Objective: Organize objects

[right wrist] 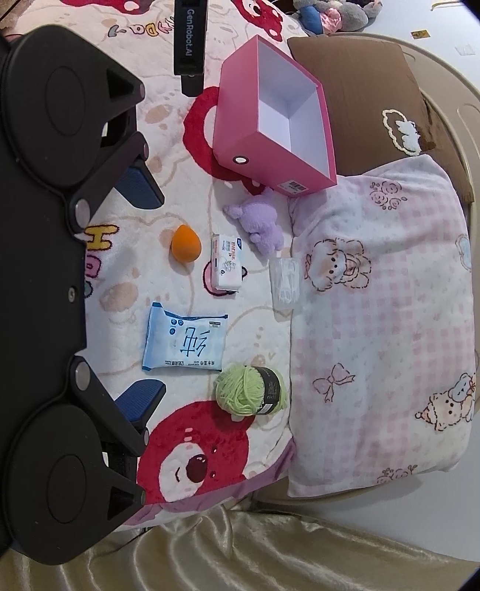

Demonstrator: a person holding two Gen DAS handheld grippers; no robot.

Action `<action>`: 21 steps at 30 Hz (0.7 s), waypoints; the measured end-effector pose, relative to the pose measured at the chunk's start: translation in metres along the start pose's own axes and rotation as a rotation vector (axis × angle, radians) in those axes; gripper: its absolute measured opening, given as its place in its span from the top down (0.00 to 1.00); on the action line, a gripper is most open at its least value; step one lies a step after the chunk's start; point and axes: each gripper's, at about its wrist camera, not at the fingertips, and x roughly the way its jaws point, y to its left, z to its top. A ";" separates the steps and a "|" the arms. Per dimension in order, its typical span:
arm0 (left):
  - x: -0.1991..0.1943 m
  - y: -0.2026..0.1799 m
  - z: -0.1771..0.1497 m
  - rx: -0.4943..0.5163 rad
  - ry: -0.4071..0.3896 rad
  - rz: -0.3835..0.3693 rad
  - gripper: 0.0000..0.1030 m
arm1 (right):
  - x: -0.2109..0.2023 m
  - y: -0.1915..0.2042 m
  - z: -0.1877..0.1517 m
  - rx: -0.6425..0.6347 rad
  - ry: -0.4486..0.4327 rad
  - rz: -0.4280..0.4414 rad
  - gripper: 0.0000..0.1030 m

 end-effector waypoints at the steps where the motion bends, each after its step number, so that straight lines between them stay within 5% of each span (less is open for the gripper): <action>1: 0.000 0.000 0.000 -0.002 0.001 0.001 0.00 | 0.000 0.000 -0.001 0.000 0.000 0.001 0.03; 21: -0.003 -0.003 0.004 0.009 0.013 0.018 0.00 | -0.001 0.005 -0.005 -0.018 0.000 -0.042 0.03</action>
